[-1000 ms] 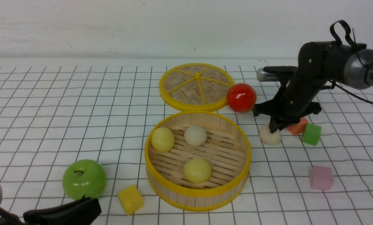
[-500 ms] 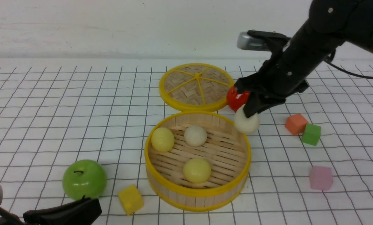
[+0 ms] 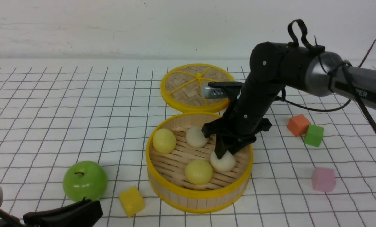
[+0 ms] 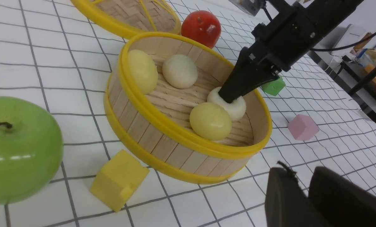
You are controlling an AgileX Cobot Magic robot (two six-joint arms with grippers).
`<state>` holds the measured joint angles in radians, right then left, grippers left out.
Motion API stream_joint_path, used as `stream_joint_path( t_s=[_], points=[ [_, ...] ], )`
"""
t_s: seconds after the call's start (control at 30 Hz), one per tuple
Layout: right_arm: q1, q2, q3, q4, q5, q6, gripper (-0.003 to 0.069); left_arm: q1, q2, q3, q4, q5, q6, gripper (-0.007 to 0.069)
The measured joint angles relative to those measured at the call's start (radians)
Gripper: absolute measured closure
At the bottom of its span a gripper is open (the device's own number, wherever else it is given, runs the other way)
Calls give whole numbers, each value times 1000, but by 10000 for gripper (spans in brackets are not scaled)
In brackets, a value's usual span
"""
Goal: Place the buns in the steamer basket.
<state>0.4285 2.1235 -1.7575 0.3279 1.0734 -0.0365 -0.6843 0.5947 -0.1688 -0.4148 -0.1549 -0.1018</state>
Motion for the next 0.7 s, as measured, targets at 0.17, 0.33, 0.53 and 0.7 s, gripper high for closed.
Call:
stream_joint_path(
  t_s=[0.17,0.33,0.53,0.7],
  points=[
    [0,-75,1,25,29,20,186,0,0,0,0,0,0,497],
    [1,-247,1,-5,141,64,185,0,0,0,0,0,0,493],
    [36,-467,106,-104,154,118,349,0,0,1,0,0,0,491],
    [70,-659,258,-155,176,177,540,0,0,1,0,0,0,483]
  ],
)
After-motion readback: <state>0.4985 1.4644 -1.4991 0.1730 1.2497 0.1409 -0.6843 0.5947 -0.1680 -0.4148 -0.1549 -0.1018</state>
